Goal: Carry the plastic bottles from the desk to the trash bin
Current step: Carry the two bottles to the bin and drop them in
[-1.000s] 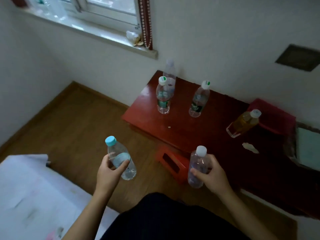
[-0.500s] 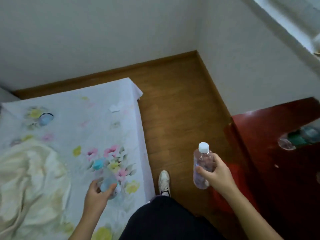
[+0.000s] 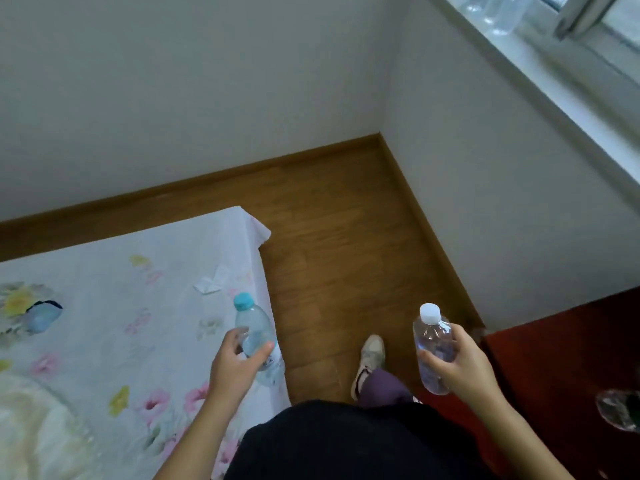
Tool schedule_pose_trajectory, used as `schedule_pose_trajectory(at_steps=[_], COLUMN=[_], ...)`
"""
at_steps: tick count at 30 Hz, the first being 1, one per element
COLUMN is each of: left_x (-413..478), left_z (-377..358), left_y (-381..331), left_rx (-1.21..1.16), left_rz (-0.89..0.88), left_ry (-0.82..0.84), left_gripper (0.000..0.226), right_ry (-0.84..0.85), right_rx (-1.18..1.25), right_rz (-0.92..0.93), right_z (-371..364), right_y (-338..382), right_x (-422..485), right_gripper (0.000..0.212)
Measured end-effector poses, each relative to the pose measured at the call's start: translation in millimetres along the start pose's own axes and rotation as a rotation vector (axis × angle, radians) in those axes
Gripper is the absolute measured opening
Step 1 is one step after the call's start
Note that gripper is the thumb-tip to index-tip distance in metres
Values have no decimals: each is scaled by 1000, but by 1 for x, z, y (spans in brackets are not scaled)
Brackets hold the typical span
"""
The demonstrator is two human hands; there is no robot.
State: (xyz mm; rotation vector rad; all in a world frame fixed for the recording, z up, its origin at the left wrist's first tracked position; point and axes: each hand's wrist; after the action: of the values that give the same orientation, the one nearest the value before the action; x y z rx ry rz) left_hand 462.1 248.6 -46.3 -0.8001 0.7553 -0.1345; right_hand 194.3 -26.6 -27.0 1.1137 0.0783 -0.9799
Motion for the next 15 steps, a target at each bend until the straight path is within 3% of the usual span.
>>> schedule_pose_trajectory(at_steps=[4, 8, 15], left_x=[72, 116, 151], left_z=[-4, 0, 16], left_y=[-69, -106, -125], left_rx=[-6, -38, -213], left_rz=[-46, 47, 230], left_ry=[-5, -82, -288], left_gripper=[50, 53, 47], right_ry=[5, 100, 342], right_rx=[7, -20, -174], right_rz=[-44, -19, 196], right_z=[36, 63, 71], right_y=[15, 60, 190], right_x=[74, 161, 319], right_gripper=[49, 45, 53])
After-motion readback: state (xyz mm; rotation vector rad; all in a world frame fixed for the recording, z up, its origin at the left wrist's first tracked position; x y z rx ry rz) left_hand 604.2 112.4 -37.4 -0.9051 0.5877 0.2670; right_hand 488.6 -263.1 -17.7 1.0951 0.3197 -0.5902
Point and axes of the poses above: each hand's wrist, its own x-axis towards the middle knuckle, its own z-axis out of the back of the hand, y = z × x, and after that the axes turned 11 degrees about y, right-handed
